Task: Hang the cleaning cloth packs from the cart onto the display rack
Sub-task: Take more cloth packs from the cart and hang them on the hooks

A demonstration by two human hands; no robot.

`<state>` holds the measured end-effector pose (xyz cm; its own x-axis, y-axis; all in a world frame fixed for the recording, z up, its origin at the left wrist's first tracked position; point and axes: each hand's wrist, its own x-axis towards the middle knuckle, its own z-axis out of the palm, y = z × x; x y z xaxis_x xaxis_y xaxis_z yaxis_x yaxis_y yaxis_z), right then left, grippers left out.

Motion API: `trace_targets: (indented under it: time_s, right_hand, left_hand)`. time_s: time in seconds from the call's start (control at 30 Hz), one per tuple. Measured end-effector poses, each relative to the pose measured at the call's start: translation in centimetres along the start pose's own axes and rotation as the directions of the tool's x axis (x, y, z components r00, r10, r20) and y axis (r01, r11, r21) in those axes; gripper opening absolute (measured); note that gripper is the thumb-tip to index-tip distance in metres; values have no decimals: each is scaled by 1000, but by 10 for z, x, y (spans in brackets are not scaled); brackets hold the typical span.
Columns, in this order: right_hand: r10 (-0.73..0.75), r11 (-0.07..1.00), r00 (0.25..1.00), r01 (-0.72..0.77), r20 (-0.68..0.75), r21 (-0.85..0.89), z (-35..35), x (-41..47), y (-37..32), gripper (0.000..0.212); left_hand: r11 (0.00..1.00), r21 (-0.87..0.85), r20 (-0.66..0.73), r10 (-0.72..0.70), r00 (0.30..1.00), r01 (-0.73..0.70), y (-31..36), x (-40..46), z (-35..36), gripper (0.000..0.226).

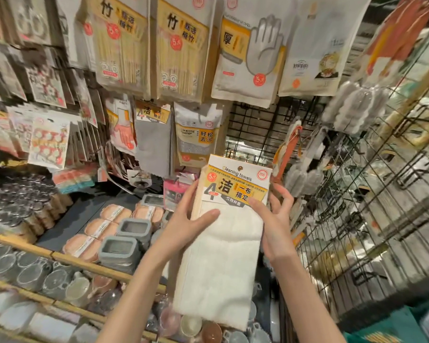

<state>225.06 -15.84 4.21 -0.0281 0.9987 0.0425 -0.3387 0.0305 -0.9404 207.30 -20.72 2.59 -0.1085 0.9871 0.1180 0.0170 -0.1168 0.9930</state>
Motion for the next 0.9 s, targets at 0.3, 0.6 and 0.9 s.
trace_targets:
  time_s: [0.3, 0.6, 0.9]
  right_hand:
    - [-7, 999, 987, -1, -163, -48, -9, 5, 3, 13]
    - [-21, 999, 991, 15, -135, -40, -15, 10, -2, 14]
    - [-45, 999, 998, 44, -51, -30, -12, 10, -2, 16]
  left_hand:
    - [1000, -15, -12, -24, 1000, 23, -10, 3, 26, 67]
    - [998, -66, -1, -15, 1000, 15, -15, 7, 27, 74]
    - [996, -83, -20, 20, 1000, -21, -11, 6, 21, 75]
